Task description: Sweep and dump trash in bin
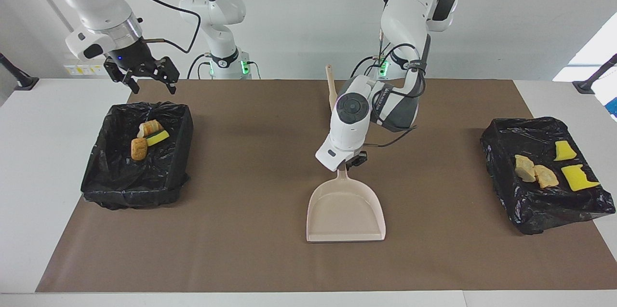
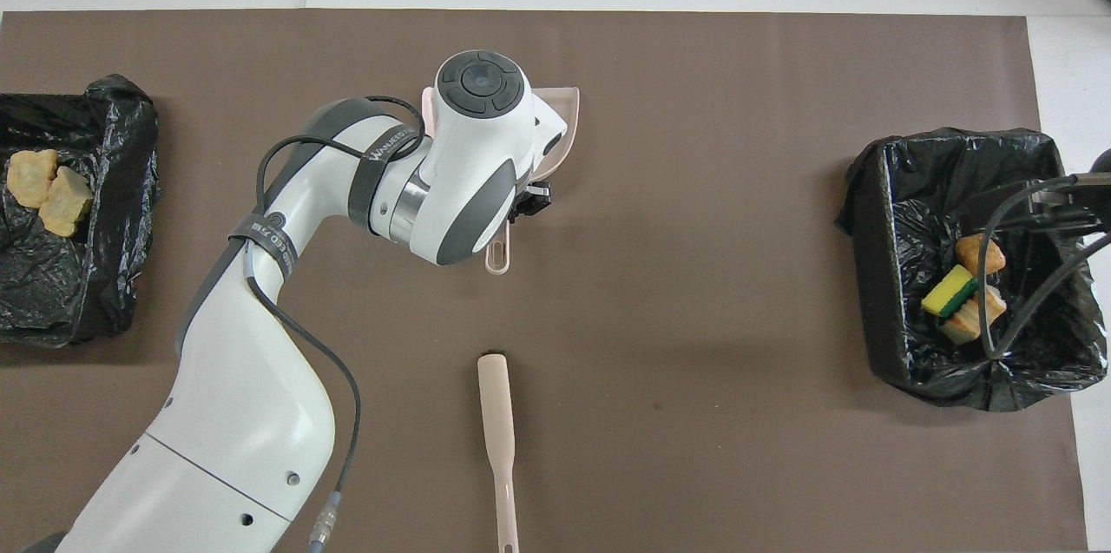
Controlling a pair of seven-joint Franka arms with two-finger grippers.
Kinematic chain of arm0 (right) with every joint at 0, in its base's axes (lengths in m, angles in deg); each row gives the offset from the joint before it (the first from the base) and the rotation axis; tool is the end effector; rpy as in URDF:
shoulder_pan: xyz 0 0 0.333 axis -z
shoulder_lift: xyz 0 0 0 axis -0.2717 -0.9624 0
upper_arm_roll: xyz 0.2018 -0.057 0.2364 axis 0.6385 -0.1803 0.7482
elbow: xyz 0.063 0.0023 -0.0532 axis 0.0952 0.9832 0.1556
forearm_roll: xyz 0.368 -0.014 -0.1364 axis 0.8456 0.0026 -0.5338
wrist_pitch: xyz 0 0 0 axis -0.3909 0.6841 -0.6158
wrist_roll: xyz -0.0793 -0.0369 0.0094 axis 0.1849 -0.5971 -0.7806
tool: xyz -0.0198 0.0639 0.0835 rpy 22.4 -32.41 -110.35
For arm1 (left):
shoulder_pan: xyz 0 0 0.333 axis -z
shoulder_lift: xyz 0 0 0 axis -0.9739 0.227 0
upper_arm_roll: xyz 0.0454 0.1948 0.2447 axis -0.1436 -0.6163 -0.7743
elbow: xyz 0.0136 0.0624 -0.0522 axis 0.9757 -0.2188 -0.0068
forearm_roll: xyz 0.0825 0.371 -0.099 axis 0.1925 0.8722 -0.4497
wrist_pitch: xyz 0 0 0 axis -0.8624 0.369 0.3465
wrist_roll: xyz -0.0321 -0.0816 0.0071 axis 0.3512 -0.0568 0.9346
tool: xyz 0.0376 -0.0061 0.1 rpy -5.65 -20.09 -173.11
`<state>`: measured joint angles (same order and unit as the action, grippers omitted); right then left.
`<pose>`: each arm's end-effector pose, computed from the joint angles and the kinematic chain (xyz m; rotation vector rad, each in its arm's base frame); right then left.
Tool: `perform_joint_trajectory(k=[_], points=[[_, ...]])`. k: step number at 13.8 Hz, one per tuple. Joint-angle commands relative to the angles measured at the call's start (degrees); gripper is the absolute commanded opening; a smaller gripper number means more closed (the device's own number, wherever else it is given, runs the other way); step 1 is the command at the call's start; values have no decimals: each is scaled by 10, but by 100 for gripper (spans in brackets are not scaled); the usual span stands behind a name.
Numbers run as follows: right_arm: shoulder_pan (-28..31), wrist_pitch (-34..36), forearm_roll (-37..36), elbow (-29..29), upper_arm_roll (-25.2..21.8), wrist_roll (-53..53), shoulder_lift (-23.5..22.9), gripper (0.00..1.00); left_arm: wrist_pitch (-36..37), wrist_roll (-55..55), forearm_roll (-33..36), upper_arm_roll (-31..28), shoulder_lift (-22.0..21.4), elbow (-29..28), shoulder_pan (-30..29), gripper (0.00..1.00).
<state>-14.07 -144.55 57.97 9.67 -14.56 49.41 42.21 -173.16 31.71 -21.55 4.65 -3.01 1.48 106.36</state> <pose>0.5487 -0.0247 0.6165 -3.1287 0.0672 0.0425 0.6048 -0.3862 0.3562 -3.1127 0.0817 0.1451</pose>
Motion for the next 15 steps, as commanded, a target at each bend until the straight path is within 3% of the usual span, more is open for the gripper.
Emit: perform_joint_trajectory(k=[1,5,8,12,15], points=[[1,1,2,-9,2,-9,-6,100,-15,-3,-2,-4,-9,-7,-6,100],[1,1,2,-9,2,-9,-6,100,-4,27,-1,-6,-91,-49,-47,100],[1,1,1,-9,2,-9,-6,100,48,71,-1,-6,-153,-69,-99,100],[1,1,2,-9,2,-9,-5,100,77,252,-1,-6,-317,-185,-190,100],[1,1,2,-9,2,-9,-6,100,133,340,-1,-7,-372,-194,-244,100]])
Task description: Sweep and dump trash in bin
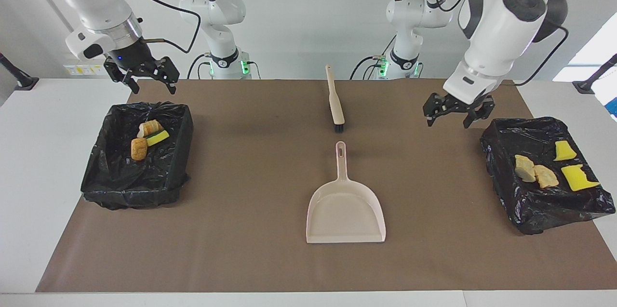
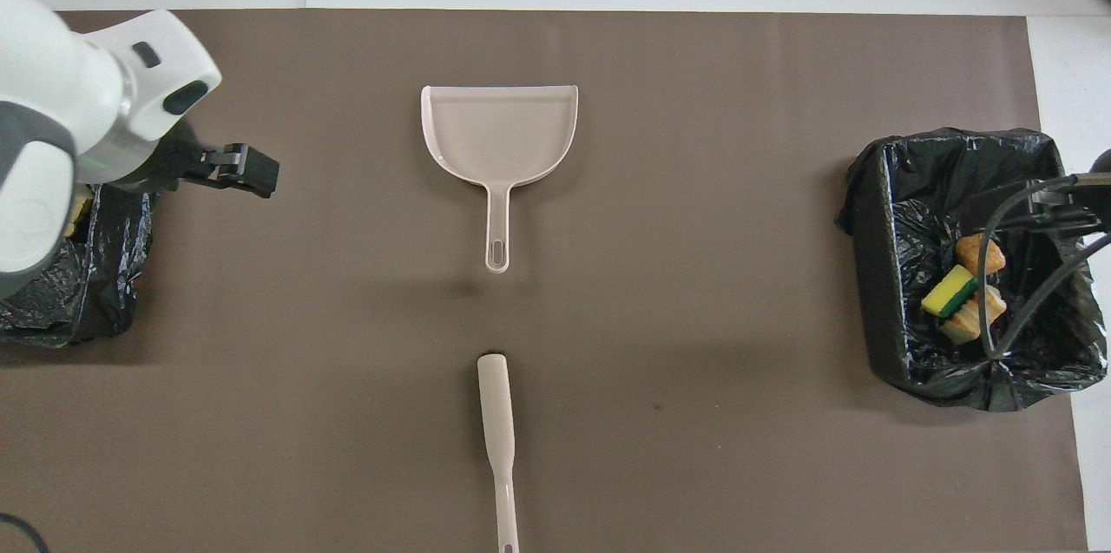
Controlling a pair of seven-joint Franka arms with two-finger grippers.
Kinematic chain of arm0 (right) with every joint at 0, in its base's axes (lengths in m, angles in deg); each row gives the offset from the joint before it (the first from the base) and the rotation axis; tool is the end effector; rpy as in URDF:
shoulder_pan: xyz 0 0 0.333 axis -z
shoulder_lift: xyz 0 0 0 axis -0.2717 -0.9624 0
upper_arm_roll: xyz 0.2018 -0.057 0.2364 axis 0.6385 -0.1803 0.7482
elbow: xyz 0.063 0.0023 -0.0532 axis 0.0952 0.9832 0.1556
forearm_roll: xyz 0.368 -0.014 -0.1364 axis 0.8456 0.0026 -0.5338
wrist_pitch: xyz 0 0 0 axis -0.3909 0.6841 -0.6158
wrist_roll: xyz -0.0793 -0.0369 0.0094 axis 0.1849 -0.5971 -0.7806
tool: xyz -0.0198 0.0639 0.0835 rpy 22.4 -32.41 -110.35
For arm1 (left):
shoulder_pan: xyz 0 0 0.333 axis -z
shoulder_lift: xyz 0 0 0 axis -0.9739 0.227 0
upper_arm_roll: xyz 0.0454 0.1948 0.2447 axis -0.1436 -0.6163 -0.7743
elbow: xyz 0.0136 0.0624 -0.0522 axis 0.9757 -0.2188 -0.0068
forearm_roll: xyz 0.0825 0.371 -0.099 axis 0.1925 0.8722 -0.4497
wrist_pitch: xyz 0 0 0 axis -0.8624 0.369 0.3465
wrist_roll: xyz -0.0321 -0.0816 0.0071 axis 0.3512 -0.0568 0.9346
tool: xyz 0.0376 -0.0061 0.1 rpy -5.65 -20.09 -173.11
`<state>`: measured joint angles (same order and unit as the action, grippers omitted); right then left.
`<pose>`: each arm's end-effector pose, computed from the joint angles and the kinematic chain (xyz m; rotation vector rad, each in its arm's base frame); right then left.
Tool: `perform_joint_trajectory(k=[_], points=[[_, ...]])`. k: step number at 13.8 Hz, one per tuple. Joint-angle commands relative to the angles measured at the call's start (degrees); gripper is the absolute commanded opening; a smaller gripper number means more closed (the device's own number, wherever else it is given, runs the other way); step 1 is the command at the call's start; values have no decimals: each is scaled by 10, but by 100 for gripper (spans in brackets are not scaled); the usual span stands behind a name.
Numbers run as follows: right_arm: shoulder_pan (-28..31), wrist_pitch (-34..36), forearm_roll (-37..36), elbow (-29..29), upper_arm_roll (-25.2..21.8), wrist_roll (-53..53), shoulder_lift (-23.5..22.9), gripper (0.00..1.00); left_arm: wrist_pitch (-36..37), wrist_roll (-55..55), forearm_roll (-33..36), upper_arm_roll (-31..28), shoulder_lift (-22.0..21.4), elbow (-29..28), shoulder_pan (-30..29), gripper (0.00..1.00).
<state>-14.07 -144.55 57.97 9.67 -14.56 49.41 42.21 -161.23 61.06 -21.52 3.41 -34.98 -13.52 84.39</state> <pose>0.5487 -0.0247 0.6165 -3.1287 0.0672 0.0425 0.5742 -0.1018 0.5815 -3.1186 0.2620 0.0068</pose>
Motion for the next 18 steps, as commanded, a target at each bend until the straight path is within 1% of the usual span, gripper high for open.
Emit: perform_joint_trajectory(k=[1,3,4,6,10,18], points=[[1,1,2,-9,2,-9,-5,100,23,65,-2,6,-69,-45,-41,100],[1,1,2,-9,2,-9,-6,100,60,81,-2,5,-93,-37,-48,100],[1,1,2,-9,1,-9,-6,100,68,82,-1,2,-97,-30,-49,100],[1,1,2,-9,2,-9,-6,100,104,82,7,-3,-100,-10,-50,100],[1,1,2,-9,2,-9,-6,100,138,82,7,-2,-89,41,-50,100],[1,1,2,-9,2,-9,-6,100,123,79,6,-2,-90,38,-53,100]])
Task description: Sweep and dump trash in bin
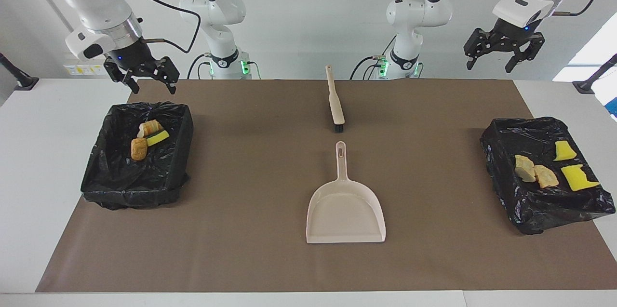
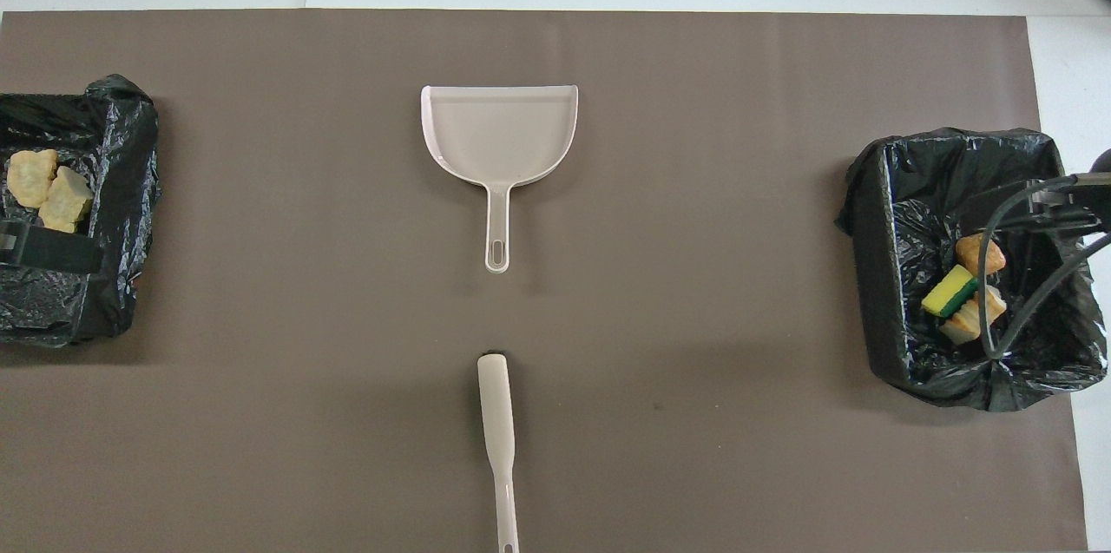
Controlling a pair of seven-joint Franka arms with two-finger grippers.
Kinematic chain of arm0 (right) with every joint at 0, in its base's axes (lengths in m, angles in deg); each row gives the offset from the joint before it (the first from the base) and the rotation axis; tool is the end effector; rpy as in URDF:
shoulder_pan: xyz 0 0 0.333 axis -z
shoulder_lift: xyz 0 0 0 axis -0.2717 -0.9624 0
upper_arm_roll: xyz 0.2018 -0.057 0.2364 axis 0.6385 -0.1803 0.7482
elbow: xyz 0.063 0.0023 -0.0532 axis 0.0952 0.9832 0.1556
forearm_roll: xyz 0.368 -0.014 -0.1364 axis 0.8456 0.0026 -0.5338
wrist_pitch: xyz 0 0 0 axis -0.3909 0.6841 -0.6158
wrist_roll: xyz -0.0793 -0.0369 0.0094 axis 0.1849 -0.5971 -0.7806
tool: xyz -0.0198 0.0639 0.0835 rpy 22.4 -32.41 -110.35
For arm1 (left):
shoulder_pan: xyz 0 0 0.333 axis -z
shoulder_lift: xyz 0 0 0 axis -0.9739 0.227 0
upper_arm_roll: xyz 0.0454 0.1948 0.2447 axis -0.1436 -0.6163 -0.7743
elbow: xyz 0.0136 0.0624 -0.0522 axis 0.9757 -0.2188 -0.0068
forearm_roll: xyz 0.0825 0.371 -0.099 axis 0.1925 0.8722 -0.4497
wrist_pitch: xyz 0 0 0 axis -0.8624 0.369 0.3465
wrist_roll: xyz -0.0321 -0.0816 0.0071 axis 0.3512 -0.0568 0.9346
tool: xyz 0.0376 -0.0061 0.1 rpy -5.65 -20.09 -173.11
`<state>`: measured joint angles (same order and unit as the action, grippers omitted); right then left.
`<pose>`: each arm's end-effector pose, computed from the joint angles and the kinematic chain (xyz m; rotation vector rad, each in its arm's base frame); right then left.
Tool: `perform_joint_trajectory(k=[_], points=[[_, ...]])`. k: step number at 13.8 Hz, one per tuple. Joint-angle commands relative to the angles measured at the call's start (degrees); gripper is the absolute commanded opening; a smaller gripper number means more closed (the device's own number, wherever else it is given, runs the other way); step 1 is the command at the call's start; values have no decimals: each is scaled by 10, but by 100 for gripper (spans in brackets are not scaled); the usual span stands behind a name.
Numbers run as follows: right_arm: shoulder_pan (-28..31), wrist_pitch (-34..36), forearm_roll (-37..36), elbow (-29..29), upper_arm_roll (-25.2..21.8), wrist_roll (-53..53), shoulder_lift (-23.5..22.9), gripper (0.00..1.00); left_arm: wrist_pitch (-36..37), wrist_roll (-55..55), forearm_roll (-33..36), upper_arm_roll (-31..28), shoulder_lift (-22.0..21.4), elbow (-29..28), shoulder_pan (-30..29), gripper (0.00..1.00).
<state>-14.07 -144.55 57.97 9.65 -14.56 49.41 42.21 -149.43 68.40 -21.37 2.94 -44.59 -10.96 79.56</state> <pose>0.5487 -0.0247 0.6167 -3.1287 0.0672 0.0420 0.5103 -0.0437 0.6764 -3.1045 0.3111 -0.0008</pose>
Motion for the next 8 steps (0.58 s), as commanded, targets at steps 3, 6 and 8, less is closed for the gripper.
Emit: perform_joint_trajectory(k=[3,6,8], points=[[1,1,2,-9,2,-9,-6,100,19,6,-1,0,28,39,-5,100],[1,1,2,-9,2,-9,-6,100,53,5,-1,-2,64,99,-6,100],[1,1,2,-9,2,-9,-6,100,72,5,0,-4,81,125,-6,100]])
